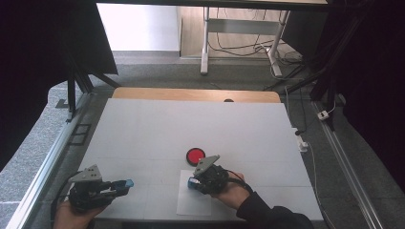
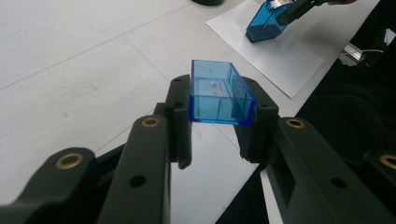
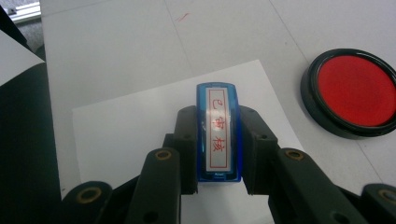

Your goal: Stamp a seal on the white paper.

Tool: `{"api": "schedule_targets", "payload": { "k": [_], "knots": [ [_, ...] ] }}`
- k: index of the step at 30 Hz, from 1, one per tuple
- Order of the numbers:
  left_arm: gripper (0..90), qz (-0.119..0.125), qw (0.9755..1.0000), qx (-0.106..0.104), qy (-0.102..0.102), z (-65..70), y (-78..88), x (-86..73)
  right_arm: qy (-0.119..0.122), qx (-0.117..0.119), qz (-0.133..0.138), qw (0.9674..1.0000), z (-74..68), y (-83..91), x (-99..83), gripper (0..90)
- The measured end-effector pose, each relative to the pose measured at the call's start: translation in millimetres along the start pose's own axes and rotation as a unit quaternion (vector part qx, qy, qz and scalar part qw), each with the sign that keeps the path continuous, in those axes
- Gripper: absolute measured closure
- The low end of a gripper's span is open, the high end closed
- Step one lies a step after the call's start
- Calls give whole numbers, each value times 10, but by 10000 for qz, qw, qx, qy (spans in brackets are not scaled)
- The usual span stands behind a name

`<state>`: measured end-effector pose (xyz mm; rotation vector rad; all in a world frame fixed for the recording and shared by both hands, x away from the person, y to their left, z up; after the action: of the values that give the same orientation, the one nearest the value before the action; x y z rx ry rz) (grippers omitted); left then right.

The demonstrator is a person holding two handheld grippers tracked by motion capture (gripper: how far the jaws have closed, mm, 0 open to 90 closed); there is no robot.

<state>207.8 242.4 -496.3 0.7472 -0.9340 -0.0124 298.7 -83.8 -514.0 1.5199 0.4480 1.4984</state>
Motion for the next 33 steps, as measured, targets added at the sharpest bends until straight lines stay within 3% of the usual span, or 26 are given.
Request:
{"api": "schedule_targets", "payload": {
  "k": [7,14,33],
  "knots": [
    [682,1,10000,4,4,-1,-1,1,-118,126,-9,9999,39,-3,1,710],
    [682,25,10000,14,-9,3,4,0,-84,177,-2,9998,39,3,7,709],
    [682,13,10000,6,-6,3,1,2,-283,296,509,9979,116,217,73,709]
  ]
}}
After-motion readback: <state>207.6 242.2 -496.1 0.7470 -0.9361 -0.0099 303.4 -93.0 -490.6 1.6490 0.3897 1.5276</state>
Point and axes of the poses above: each handheld gripper's, and its own axes: y roughly backward along the jaws, x roughly out of its top, z roughly to its right, the point moved 3 cm from there along -y, roughly forward along the jaws, and after that the axes turned 9 degrees about -x, right-handed, at the moved point
